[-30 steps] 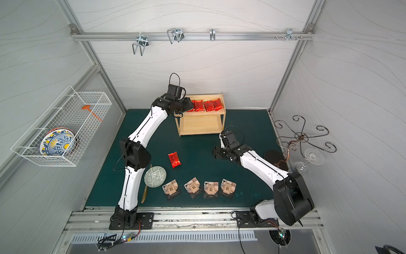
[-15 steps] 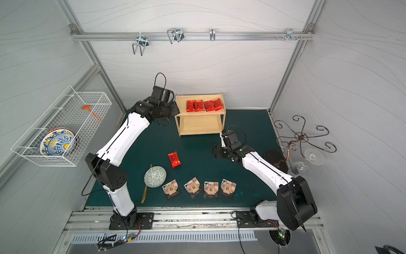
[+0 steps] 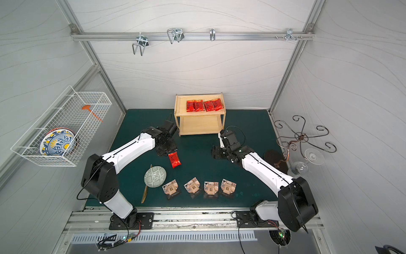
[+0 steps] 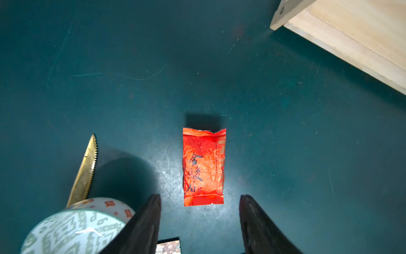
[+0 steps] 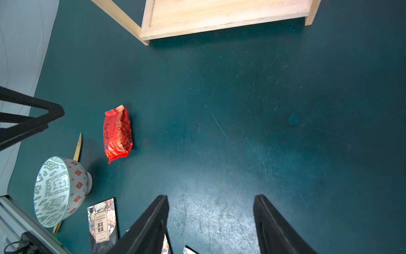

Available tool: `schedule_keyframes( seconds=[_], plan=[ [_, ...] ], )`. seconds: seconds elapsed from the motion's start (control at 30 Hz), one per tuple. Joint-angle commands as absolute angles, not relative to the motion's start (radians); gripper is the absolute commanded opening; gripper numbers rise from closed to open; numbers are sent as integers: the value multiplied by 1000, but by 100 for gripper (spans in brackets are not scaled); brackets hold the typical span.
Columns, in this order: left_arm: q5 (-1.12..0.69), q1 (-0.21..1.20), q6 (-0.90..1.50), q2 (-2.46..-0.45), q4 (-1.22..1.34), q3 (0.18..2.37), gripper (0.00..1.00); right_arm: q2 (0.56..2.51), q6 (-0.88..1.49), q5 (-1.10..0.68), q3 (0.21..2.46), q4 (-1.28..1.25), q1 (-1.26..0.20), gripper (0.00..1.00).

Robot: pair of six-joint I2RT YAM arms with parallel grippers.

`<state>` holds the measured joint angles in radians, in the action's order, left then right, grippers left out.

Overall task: Place the tea bags on the shelf by color
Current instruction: Place the tea bag on the shelf, then pick up the tea bag from the center of the board.

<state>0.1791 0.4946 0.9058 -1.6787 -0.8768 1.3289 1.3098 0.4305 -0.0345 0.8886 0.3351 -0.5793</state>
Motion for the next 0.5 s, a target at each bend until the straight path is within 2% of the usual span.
schedule_keyframes(
  seconds=[0.0, 0.47],
  plan=[
    [160, 510, 965, -1719, -864, 1335, 66, 1311, 431, -33, 884, 324, -586, 67],
    [107, 528, 1000, -1829, -883, 1317, 73, 1322, 429, -43, 882, 326, -586, 67]
  ],
)
